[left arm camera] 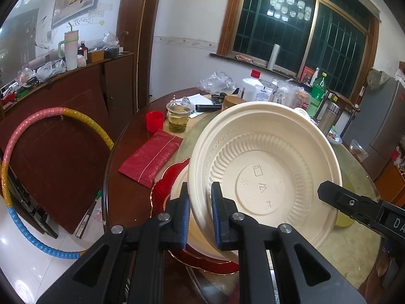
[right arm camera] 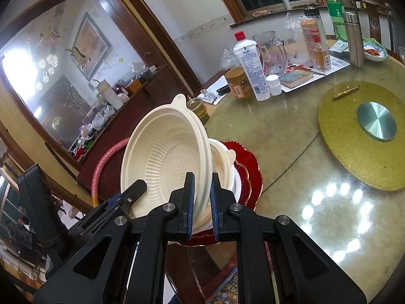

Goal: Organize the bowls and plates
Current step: 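Lower both beige bowls onto the red plate stack and open both tools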

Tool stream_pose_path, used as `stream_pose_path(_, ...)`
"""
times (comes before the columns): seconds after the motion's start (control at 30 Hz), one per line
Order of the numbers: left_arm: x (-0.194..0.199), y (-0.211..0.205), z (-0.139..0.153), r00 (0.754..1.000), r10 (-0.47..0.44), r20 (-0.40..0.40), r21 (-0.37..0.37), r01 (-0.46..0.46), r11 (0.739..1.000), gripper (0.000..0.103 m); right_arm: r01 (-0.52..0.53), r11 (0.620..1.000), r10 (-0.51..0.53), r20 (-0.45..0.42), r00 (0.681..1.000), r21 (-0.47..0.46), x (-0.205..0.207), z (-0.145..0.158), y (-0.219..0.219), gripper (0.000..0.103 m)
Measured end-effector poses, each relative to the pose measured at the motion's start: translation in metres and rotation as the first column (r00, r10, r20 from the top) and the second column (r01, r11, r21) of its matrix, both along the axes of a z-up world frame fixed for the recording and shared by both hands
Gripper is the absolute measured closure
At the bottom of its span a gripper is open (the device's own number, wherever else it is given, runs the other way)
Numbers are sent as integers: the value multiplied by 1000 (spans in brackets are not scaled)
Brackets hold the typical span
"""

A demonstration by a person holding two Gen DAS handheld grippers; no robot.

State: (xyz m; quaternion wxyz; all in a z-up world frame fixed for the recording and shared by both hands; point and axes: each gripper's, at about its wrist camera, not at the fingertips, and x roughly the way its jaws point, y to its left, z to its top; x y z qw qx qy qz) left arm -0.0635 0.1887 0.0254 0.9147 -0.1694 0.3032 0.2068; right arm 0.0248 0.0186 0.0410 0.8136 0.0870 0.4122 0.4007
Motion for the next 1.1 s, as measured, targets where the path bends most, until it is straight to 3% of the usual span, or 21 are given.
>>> stream_pose_path(1.1, 2, 17, -11, 997, -35, -73, -24, 33, 999, 88, -19, 995, 18, -7, 1000, -93, -2, -3, 22, 92)
